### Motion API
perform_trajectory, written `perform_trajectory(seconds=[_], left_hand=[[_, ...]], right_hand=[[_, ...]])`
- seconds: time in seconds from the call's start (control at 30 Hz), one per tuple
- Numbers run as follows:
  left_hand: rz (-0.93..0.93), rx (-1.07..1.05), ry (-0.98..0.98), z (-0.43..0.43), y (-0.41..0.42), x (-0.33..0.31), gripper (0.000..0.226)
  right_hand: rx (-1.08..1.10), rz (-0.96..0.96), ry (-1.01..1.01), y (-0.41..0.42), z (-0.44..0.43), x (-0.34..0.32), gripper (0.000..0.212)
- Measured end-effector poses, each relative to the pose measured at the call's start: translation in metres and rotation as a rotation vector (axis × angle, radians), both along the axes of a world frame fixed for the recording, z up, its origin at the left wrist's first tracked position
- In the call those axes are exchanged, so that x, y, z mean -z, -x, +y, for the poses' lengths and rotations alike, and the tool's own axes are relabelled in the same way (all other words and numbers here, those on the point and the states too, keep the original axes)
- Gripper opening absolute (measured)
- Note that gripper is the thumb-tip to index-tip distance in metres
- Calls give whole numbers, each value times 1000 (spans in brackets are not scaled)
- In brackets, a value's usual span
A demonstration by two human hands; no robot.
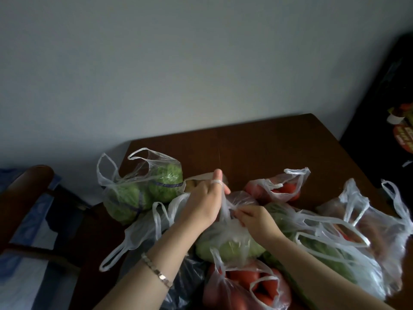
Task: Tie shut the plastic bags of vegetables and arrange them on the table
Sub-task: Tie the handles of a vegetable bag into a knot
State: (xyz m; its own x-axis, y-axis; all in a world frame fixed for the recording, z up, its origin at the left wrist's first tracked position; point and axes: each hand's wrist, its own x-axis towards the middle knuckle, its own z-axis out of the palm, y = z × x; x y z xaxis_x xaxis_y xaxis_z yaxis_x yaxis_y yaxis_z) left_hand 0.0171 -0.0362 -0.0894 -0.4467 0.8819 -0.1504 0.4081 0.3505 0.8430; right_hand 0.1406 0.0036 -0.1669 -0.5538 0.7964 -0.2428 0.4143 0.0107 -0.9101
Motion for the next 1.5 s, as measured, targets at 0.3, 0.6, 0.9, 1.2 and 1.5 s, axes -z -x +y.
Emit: perform_trajectory(seconds=[0.3,0.6,0.9,1.2,1.5], left_hand=[[-737,-90,54,14,-10,11,18],[62,263,185,-20,-19,62,32],[-136,102,155,-25,-19,76,11],[-274,21,289,-23,-20,79,14],[-288,80,305,-28,-24,84,13]], right_hand=[[-204,-28,-28,-11,-6,-3,36],[166,193,223,-11,-4,0,20],[315,83,221,-5,-1,14,22],[161,-41,129,-22,-4,-1,35],[-95,-144,-61,-32,-7,-8,36]])
